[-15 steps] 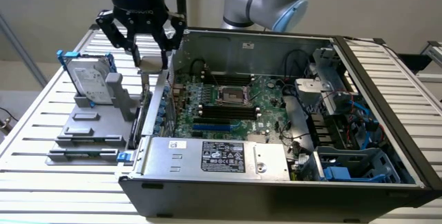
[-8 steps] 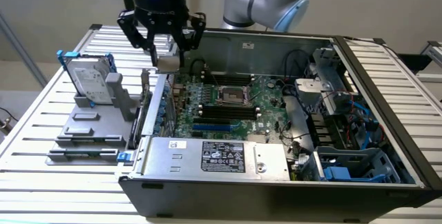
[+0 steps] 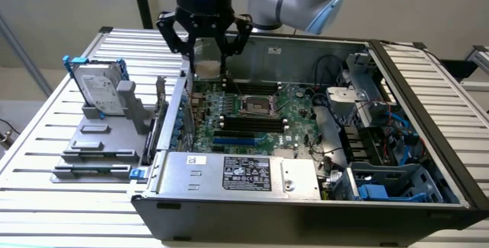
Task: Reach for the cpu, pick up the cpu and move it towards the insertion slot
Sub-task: 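Pick up the cpu and move it towards the insertion slot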
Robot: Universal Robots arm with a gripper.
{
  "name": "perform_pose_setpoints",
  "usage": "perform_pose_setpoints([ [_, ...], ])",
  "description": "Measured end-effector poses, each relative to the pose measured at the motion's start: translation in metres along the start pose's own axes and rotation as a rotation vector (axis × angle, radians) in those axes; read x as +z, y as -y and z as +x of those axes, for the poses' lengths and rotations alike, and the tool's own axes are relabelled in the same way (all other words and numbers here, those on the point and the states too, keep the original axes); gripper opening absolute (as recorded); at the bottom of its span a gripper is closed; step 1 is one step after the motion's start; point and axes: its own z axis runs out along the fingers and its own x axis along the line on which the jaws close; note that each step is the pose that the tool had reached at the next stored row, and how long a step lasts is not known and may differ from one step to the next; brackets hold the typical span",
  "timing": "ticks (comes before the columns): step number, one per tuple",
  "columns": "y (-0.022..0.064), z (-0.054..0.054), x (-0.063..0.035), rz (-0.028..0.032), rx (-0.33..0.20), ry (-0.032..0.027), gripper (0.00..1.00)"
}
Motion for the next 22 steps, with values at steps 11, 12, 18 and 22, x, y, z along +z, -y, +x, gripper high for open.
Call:
perform_pose_setpoints([
  [11,-0.0141,-0.042,0.0023,-0.0009,0.000,0.0000,0.54],
  [12,-0.0172,-0.044,0.0031,-0.0010,0.000,0.0000,0.54],
  [18,-0.0377,-0.058,0.0076,-0.0009,0.000,0.0000,0.54],
  [22,-0.0507,-0.066,0.0107,-0.0008,0.000,-0.0001,0.54],
])
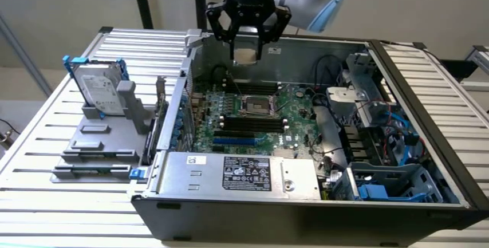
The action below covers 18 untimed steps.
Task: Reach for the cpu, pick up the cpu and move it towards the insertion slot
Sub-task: 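Pick up the cpu and move it towards the insertion slot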
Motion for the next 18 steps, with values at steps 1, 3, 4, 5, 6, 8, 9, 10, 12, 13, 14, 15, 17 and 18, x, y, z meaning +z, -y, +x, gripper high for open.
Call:
perform_pose_setpoints([
  [1,-0.0030,-0.002,0.0008,0.0000,0.000,0.0000,0.54],
  [3,-0.0079,-0.007,0.0026,0.0007,0.000,0.0001,0.54],
  [4,-0.0098,-0.010,0.0036,0.0011,0.000,0.0000,0.54],
  [5,-0.0112,-0.013,0.0045,0.0015,0.000,0.0001,0.54],
  [6,-0.0122,-0.015,0.0054,0.0020,0.001,0.0000,0.54],
  [8,-0.0141,-0.021,0.0073,0.0025,0.003,0.0002,0.54],
  [9,-0.0151,-0.023,0.0082,0.0027,0.004,0.0003,0.54],
  [10,-0.0162,-0.025,0.0091,0.0031,0.005,0.0003,0.54],
  [12,-0.0184,-0.026,0.0105,0.0039,0.008,0.0006,0.54],
  [13,-0.0195,-0.027,0.0108,0.0049,0.010,0.0007,0.54],
  [14,-0.0203,-0.027,0.0110,0.0065,0.011,0.0007,0.54],
  [15,-0.0212,-0.027,0.0110,0.0090,0.013,0.0007,0.54],
  [17,-0.0227,-0.027,0.0112,0.0146,0.015,0.0007,0.54],
  [18,-0.0235,-0.028,0.0112,0.0171,0.016,0.0007,0.54],
])
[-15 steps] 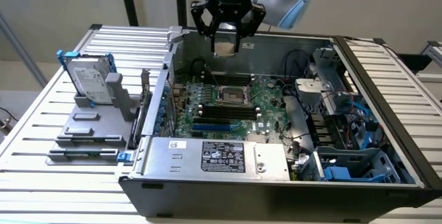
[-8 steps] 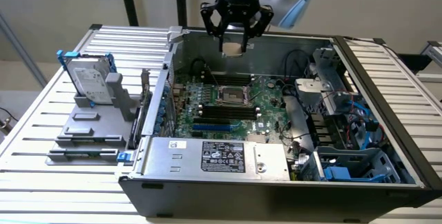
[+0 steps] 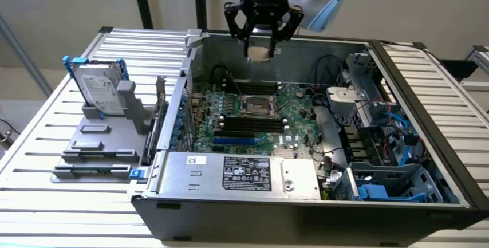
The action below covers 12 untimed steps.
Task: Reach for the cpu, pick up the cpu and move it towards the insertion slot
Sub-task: 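Pick up the cpu and move it towards the insertion slot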
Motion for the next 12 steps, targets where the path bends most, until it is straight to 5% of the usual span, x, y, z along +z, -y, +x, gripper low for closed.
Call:
perform_pose_setpoints([
  [12,-0.0006,-0.0003,0.0000,0.0032,0.003,0.0001,0.54],
])
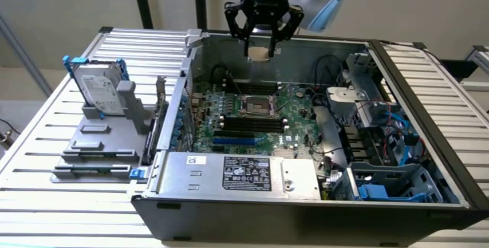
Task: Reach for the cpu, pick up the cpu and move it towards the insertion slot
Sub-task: 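Pick up the cpu and move it towards the insertion slot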
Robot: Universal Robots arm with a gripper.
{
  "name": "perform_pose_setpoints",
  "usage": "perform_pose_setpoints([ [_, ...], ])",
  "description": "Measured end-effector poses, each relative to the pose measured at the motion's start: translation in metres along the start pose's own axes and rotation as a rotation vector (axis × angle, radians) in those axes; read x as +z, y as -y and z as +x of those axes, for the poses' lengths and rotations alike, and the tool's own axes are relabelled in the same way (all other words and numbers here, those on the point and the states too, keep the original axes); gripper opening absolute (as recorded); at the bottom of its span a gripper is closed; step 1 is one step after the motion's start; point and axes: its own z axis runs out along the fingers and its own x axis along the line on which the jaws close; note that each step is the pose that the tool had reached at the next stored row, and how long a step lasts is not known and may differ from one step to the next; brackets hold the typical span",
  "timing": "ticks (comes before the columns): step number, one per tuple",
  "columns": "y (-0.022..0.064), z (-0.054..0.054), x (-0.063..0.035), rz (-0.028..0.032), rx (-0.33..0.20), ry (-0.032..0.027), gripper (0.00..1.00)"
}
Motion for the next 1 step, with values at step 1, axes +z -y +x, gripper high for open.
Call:
perform_pose_setpoints([
  [1,0.0000,0.0000,0.0000,0.0001,0.000,0.0000,0.54],
])
